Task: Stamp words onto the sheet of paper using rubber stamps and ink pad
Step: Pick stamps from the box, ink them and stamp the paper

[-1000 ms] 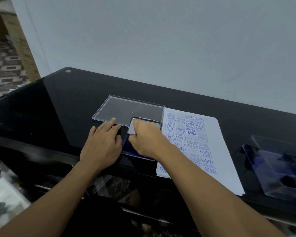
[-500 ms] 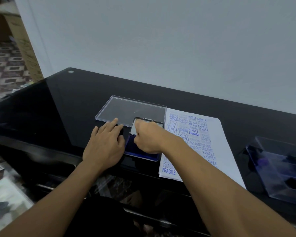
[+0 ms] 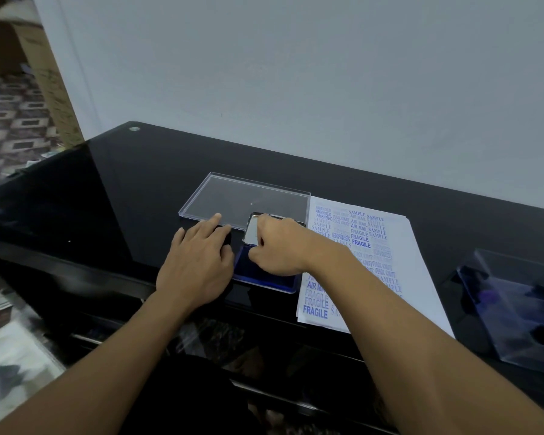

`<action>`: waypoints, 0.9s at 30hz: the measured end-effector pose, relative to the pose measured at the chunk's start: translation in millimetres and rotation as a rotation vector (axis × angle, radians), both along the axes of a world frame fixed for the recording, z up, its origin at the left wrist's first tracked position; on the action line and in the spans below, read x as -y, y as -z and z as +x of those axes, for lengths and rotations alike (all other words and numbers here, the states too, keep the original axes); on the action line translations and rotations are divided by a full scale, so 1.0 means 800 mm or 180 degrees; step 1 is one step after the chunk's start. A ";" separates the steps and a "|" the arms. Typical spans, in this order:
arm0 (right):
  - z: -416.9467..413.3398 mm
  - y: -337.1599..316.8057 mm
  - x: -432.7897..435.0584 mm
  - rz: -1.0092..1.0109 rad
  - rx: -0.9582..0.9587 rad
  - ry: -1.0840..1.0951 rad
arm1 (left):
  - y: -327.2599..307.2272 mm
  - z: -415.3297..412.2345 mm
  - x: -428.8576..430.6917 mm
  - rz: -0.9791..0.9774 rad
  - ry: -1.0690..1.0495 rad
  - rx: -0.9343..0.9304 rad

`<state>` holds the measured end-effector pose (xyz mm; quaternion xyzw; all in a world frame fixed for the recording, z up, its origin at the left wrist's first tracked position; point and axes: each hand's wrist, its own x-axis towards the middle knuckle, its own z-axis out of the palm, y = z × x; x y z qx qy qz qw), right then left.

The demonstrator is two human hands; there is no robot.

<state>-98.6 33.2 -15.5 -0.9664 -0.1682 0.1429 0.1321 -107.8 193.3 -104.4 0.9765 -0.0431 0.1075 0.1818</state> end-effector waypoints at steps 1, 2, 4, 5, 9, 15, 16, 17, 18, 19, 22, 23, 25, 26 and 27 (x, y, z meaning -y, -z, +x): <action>0.000 -0.003 0.000 -0.0045 -0.0029 -0.0021 | 0.000 0.000 0.000 0.0001 0.0002 -0.0001; 0.001 -0.007 0.001 -0.0068 -0.0037 -0.0046 | 0.001 0.000 0.000 -0.0003 0.0001 -0.0005; 0.001 -0.014 0.002 -0.0020 -0.0072 -0.0061 | 0.001 0.000 0.000 -0.0006 -0.0001 -0.0009; 0.002 -0.015 0.002 0.0021 -0.0115 -0.0045 | 0.001 0.000 0.000 -0.0006 -0.0002 -0.0006; 0.001 -0.013 -0.001 -0.0007 -0.0087 -0.0063 | 0.001 0.000 0.000 0.0000 -0.0004 -0.0010; -0.004 0.001 -0.003 -0.0076 0.0149 -0.0112 | 0.001 -0.001 0.000 -0.0012 0.0003 0.0010; -0.005 0.004 -0.004 -0.0059 0.0175 -0.0083 | 0.001 -0.001 -0.001 -0.0008 0.0005 0.0010; -0.005 0.006 -0.005 -0.0033 0.0181 -0.0045 | 0.001 -0.001 -0.001 -0.0007 0.0009 0.0010; -0.006 0.009 -0.005 0.0001 0.0168 -0.0007 | 0.001 -0.001 -0.001 -0.0008 0.0010 0.0003; -0.006 0.012 -0.005 0.0039 0.0145 0.0032 | 0.000 -0.001 -0.001 -0.0011 0.0010 -0.0008; -0.007 0.015 -0.003 0.0135 0.0152 0.0078 | 0.000 -0.001 0.001 -0.0015 0.0008 -0.0014; -0.008 0.015 -0.003 0.0163 0.0170 0.0085 | 0.000 -0.001 0.001 -0.0011 0.0007 -0.0007; -0.011 0.015 -0.004 0.0231 0.0178 0.0119 | 0.001 -0.001 0.002 -0.0018 0.0006 -0.0003; -0.013 0.015 -0.005 0.0246 0.0179 0.0139 | 0.001 -0.001 0.002 -0.0028 0.0007 -0.0005; -0.014 0.015 -0.006 0.0248 0.0181 0.0159 | 0.001 -0.001 0.002 -0.0034 0.0008 -0.0006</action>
